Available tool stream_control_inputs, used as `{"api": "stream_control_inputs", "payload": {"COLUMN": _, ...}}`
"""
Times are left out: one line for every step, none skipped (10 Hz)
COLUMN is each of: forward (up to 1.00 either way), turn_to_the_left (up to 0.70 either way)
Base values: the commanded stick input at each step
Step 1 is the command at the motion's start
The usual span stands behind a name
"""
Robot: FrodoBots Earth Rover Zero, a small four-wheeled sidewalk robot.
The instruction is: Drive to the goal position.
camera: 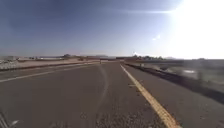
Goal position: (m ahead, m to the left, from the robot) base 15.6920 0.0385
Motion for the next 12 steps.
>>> {"api": "stream_control_inputs", "payload": {"forward": 0.7, "turn_to_the_left": 0.0}}
{"api": "stream_control_inputs", "payload": {"forward": 0.7, "turn_to_the_left": 0.0}}
{"api": "stream_control_inputs", "payload": {"forward": 0.7, "turn_to_the_left": 0.0}}
{"api": "stream_control_inputs", "payload": {"forward": 0.7, "turn_to_the_left": 0.0}}
{"api": "stream_control_inputs", "payload": {"forward": 0.7, "turn_to_the_left": 0.0}}
{"api": "stream_control_inputs", "payload": {"forward": 0.7, "turn_to_the_left": 0.0}}
{"api": "stream_control_inputs", "payload": {"forward": 0.7, "turn_to_the_left": 0.0}}
{"api": "stream_control_inputs", "payload": {"forward": 0.7, "turn_to_the_left": 0.0}}
{"api": "stream_control_inputs", "payload": {"forward": 0.7, "turn_to_the_left": 0.0}}
{"api": "stream_control_inputs", "payload": {"forward": 0.7, "turn_to_the_left": 0.0}}
{"api": "stream_control_inputs", "payload": {"forward": 0.7, "turn_to_the_left": 0.0}}
{"api": "stream_control_inputs", "payload": {"forward": 0.7, "turn_to_the_left": 0.0}}
